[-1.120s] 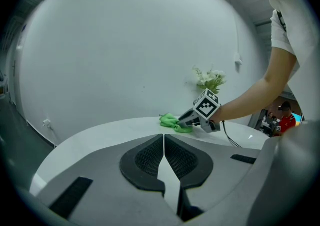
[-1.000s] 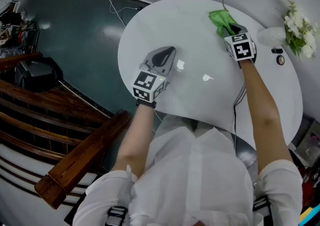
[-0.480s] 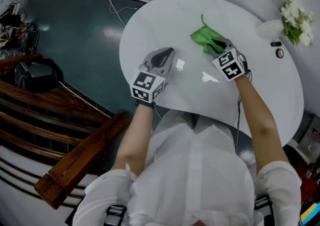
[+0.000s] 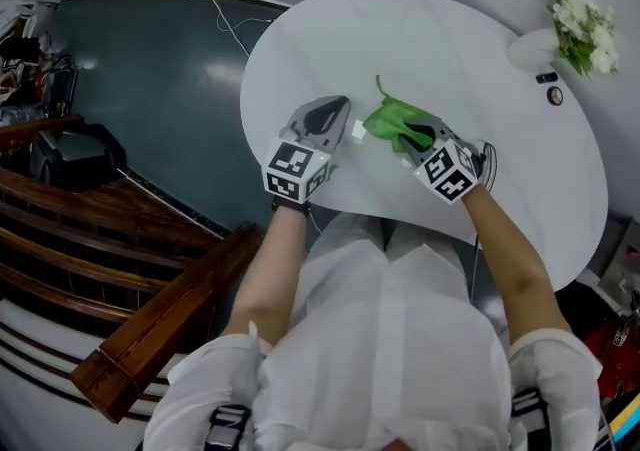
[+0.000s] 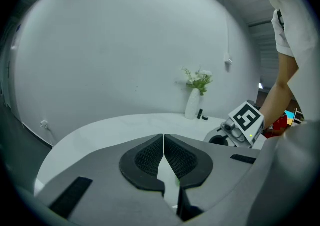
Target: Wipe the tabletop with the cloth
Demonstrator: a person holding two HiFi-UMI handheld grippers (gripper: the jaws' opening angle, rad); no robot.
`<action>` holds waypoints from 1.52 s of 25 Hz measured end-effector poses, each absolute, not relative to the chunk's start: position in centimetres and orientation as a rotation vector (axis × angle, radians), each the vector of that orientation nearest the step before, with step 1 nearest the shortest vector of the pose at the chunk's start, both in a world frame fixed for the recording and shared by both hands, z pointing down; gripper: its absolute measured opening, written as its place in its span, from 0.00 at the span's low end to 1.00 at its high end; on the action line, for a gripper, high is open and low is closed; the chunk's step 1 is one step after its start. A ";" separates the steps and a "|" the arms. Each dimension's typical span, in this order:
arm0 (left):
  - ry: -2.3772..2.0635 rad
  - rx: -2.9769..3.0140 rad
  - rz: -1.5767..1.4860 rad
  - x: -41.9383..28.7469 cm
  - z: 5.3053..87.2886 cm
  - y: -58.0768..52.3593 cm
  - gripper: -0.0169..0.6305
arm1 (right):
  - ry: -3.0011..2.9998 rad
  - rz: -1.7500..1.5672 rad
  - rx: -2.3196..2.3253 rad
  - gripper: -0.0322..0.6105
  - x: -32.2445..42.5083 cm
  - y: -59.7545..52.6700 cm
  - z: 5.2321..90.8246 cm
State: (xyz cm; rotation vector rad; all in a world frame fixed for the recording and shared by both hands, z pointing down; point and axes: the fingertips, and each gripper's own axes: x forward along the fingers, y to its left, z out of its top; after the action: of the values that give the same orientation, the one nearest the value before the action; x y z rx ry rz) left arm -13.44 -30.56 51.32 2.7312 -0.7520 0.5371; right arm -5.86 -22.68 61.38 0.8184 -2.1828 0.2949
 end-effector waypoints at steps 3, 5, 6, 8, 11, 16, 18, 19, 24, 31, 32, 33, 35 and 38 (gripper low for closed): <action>-0.724 2.743 0.535 -12.7 51.2 -30.3 0.06 | -2.207 0.313 0.763 0.16 -7.2 -19.4 61.6; -0.700 2.750 0.538 -12.0 51.2 -30.1 0.06 | -2.221 0.318 0.724 0.16 -7.9 -17.3 61.8; -0.688 2.755 0.540 -11.7 51.2 -29.9 0.06 | -2.227 0.323 0.705 0.16 -8.3 -16.3 61.8; -0.664 2.762 0.543 -11.0 51.2 -29.7 0.06 | -2.239 0.340 0.667 0.16 -8.7 -14.5 61.9; -0.635 2.769 0.549 -10.0 51.3 -29.4 0.06 | -2.254 0.330 0.587 0.16 -9.0 -12.2 62.1; -0.595 2.777 0.576 -8.4 51.8 -29.1 0.06 | -2.258 0.323 0.534 0.16 -8.2 -11.1 62.4; -0.582 2.776 0.586 -7.8 52.0 -28.9 0.06 | -2.253 0.321 0.557 0.16 -7.6 -11.6 62.3; -0.578 2.776 0.590 -7.5 52.1 -28.9 0.06 | -2.251 0.317 0.569 0.16 -7.3 -12.0 62.2; -0.562 2.778 0.604 -6.4 52.3 -28.8 0.06 | -2.229 0.300 0.663 0.16 -4.2 -15.3 62.1; -0.578 2.763 0.616 -5.2 52.9 -29.0 0.06 | -2.151 0.328 0.923 0.16 2.9 -23.2 61.9; -0.578 2.761 0.616 -5.0 53.0 -29.0 0.06 | -2.145 0.332 0.952 0.16 3.8 -24.2 61.8; -0.578 2.759 0.615 -4.7 53.0 -29.0 0.06 | -2.140 0.338 0.979 0.16 4.5 -25.1 61.8; -0.577 2.758 0.611 -4.3 52.9 -29.0 0.06 | -2.135 0.369 1.033 0.16 5.9 -26.7 61.7; -0.574 2.756 0.612 -3.7 52.8 -29.1 0.06 | -2.110 0.402 1.110 0.16 8.1 -28.9 61.5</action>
State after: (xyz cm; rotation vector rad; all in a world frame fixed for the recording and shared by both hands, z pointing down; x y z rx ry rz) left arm -3.70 -29.08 52.84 2.7557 -0.5739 0.6119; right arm 8.08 -28.94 61.47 1.1104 -2.1100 0.4020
